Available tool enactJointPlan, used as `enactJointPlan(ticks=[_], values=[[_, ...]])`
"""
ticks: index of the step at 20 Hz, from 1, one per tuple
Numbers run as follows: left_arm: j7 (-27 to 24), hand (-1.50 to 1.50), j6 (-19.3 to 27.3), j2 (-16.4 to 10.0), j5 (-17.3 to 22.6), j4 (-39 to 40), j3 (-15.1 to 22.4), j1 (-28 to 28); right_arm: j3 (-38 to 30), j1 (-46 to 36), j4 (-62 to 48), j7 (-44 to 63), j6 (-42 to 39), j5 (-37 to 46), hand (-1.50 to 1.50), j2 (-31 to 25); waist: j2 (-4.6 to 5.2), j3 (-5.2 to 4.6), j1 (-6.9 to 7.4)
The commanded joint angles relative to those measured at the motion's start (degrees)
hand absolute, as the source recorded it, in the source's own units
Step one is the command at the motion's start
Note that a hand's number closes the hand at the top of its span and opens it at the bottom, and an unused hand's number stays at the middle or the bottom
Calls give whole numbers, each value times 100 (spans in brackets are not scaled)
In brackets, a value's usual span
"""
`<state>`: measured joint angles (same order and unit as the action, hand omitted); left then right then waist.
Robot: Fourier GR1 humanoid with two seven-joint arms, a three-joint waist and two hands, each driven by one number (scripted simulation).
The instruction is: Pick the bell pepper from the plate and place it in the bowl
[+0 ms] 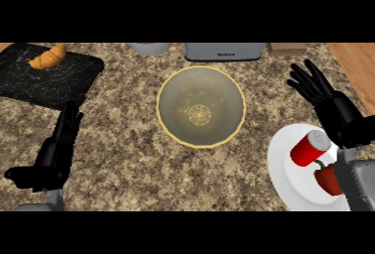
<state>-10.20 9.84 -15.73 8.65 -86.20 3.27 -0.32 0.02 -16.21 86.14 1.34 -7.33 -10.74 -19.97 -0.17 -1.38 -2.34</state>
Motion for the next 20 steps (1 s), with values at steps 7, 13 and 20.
enactJointPlan(ticks=[7, 13, 20], values=[[492, 0, 27, 193, -171, 154, 313, -375, 359, 1083, 665, -631, -544, 2337, 150, -2139, -161, 15, -174], [1056, 0, 201, 457, -240, -39, 573, -576, -648, 3074, 565, -3247, 524, 596, -150, 64, -34, 164, -134], [1486, 0, 108, 394, -337, -212, 543, -808, -1357, 4431, 2130, -3582, 614, 705, -150, -144, 0, 135, 146]])
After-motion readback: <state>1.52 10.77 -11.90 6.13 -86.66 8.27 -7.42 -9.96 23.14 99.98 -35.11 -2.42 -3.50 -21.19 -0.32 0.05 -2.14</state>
